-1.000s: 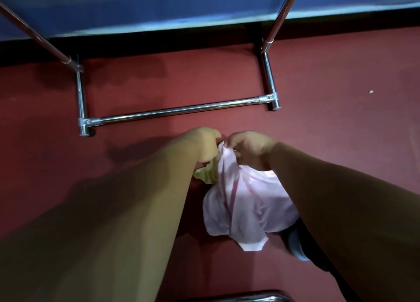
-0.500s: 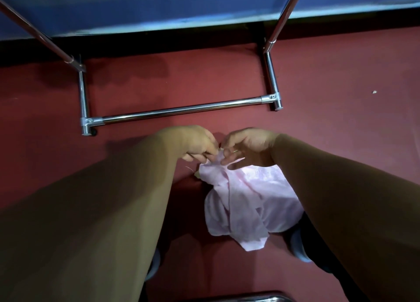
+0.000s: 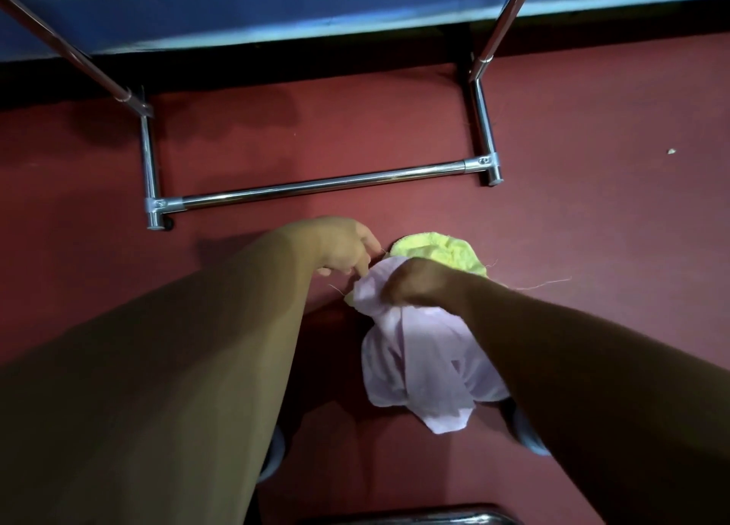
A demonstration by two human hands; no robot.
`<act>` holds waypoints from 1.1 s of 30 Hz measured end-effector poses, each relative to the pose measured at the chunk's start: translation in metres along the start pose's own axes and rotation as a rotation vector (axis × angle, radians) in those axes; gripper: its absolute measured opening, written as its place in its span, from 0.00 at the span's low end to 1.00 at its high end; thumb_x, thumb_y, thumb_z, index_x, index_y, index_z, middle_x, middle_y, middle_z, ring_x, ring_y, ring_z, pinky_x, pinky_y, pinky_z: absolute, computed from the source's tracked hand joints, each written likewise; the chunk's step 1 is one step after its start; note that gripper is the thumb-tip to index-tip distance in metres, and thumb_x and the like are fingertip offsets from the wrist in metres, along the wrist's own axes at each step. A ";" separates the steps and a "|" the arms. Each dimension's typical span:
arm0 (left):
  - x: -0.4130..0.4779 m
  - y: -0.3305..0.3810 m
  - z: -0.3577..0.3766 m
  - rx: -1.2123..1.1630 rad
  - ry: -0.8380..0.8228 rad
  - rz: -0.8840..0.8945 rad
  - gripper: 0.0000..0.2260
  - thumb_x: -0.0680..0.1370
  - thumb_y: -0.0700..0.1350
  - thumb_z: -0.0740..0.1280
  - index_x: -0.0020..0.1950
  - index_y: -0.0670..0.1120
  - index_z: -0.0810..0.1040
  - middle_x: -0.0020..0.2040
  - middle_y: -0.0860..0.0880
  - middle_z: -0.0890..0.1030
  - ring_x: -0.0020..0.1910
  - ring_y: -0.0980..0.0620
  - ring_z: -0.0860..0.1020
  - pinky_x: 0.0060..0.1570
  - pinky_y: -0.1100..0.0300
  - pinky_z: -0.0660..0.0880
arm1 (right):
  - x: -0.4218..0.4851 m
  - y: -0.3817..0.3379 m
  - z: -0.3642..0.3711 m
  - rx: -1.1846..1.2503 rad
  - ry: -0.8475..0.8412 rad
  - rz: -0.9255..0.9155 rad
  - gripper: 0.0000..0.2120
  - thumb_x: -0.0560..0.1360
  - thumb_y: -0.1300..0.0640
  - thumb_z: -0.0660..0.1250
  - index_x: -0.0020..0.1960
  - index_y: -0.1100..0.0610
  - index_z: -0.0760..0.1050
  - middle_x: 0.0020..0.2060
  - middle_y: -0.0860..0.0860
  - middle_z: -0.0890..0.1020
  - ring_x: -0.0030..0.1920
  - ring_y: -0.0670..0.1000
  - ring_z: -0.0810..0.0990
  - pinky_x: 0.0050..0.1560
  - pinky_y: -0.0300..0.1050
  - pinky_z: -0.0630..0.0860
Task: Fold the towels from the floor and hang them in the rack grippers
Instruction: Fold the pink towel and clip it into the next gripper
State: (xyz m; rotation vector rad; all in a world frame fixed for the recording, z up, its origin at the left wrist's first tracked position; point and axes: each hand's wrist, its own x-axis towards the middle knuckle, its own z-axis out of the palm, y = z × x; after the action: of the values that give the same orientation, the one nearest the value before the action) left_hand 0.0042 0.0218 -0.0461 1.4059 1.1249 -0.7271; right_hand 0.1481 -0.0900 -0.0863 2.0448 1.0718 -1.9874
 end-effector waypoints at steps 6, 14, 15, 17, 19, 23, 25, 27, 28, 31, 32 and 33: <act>-0.005 0.010 0.006 0.255 0.001 0.138 0.20 0.64 0.52 0.81 0.52 0.53 0.78 0.52 0.46 0.85 0.47 0.44 0.83 0.53 0.46 0.83 | -0.020 -0.005 -0.046 0.818 -0.312 -0.173 0.11 0.67 0.62 0.73 0.49 0.60 0.79 0.44 0.58 0.75 0.43 0.53 0.78 0.48 0.46 0.79; -0.017 0.018 -0.012 0.032 0.106 0.195 0.05 0.76 0.42 0.76 0.50 0.46 0.83 0.39 0.45 0.79 0.36 0.47 0.77 0.34 0.58 0.72 | -0.031 -0.020 -0.052 0.545 -0.098 -0.227 0.20 0.61 0.70 0.72 0.50 0.57 0.76 0.44 0.59 0.81 0.49 0.58 0.81 0.54 0.54 0.75; -0.022 0.020 -0.014 0.032 0.103 0.202 0.06 0.76 0.42 0.76 0.52 0.45 0.83 0.39 0.45 0.80 0.37 0.46 0.78 0.35 0.59 0.72 | -0.037 -0.024 -0.053 0.465 -0.060 -0.207 0.19 0.61 0.69 0.72 0.50 0.57 0.77 0.44 0.59 0.82 0.48 0.58 0.82 0.52 0.55 0.76; -0.035 0.025 -0.019 0.004 0.108 0.219 0.07 0.77 0.42 0.75 0.54 0.43 0.84 0.41 0.46 0.82 0.39 0.47 0.80 0.39 0.57 0.74 | -0.053 -0.032 -0.056 0.222 0.010 -0.174 0.18 0.59 0.64 0.71 0.50 0.57 0.81 0.44 0.60 0.86 0.44 0.62 0.85 0.45 0.57 0.81; -0.053 0.031 -0.025 -0.043 0.108 0.241 0.06 0.77 0.43 0.76 0.53 0.45 0.85 0.42 0.47 0.84 0.42 0.47 0.81 0.43 0.56 0.76 | -0.075 -0.035 -0.059 -0.068 0.116 -0.133 0.19 0.59 0.60 0.69 0.49 0.57 0.83 0.41 0.57 0.87 0.41 0.61 0.86 0.40 0.53 0.83; -0.109 0.051 -0.029 -0.163 0.086 0.299 0.10 0.67 0.47 0.76 0.47 0.47 0.86 0.47 0.39 0.87 0.44 0.45 0.82 0.49 0.50 0.79 | -0.123 -0.029 -0.061 -0.166 0.307 -0.083 0.09 0.71 0.66 0.65 0.48 0.60 0.82 0.34 0.55 0.79 0.32 0.56 0.77 0.29 0.40 0.73; -0.147 0.063 -0.030 -0.180 0.093 0.334 0.09 0.66 0.45 0.73 0.45 0.47 0.85 0.42 0.41 0.84 0.40 0.45 0.80 0.42 0.54 0.76 | -0.151 -0.032 -0.067 -0.261 0.426 -0.081 0.08 0.75 0.63 0.66 0.50 0.57 0.82 0.40 0.55 0.83 0.41 0.59 0.81 0.34 0.37 0.74; -0.195 0.081 -0.034 -0.128 0.139 0.361 0.08 0.64 0.44 0.70 0.43 0.48 0.82 0.37 0.43 0.79 0.33 0.46 0.76 0.32 0.58 0.73 | -0.186 -0.036 -0.076 -0.389 0.554 -0.054 0.12 0.79 0.60 0.65 0.58 0.60 0.83 0.54 0.59 0.86 0.56 0.62 0.83 0.47 0.42 0.76; -0.222 0.090 -0.037 -0.094 0.164 0.376 0.08 0.64 0.44 0.68 0.42 0.48 0.80 0.35 0.43 0.77 0.29 0.47 0.74 0.28 0.60 0.71 | -0.204 -0.037 -0.082 -0.416 0.606 -0.039 0.14 0.79 0.59 0.64 0.61 0.62 0.83 0.57 0.61 0.85 0.59 0.62 0.83 0.51 0.45 0.77; -0.304 0.116 -0.048 -0.008 0.248 0.418 0.05 0.64 0.44 0.67 0.38 0.50 0.79 0.32 0.44 0.73 0.27 0.47 0.71 0.26 0.61 0.69 | -0.267 -0.043 -0.097 -0.375 0.727 -0.066 0.11 0.78 0.60 0.64 0.54 0.60 0.84 0.49 0.60 0.86 0.51 0.62 0.84 0.47 0.45 0.75; -0.332 0.122 -0.049 0.010 0.272 0.422 0.04 0.64 0.43 0.67 0.36 0.51 0.79 0.32 0.44 0.72 0.27 0.47 0.70 0.28 0.60 0.69 | -0.289 -0.048 -0.100 -0.330 0.764 -0.088 0.09 0.77 0.60 0.64 0.51 0.57 0.83 0.44 0.57 0.85 0.47 0.60 0.83 0.45 0.43 0.73; -0.357 0.126 -0.050 0.021 0.298 0.423 0.04 0.63 0.43 0.68 0.36 0.50 0.79 0.32 0.43 0.73 0.28 0.47 0.71 0.30 0.59 0.69 | -0.313 -0.054 -0.103 -0.272 0.804 -0.121 0.08 0.77 0.60 0.65 0.48 0.56 0.83 0.41 0.55 0.84 0.45 0.59 0.82 0.44 0.42 0.72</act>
State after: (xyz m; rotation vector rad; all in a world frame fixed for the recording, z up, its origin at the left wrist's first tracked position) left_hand -0.0135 0.0030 0.3349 1.7374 0.9945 -0.2327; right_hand 0.2361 -0.1237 0.2339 2.7044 1.4984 -0.9297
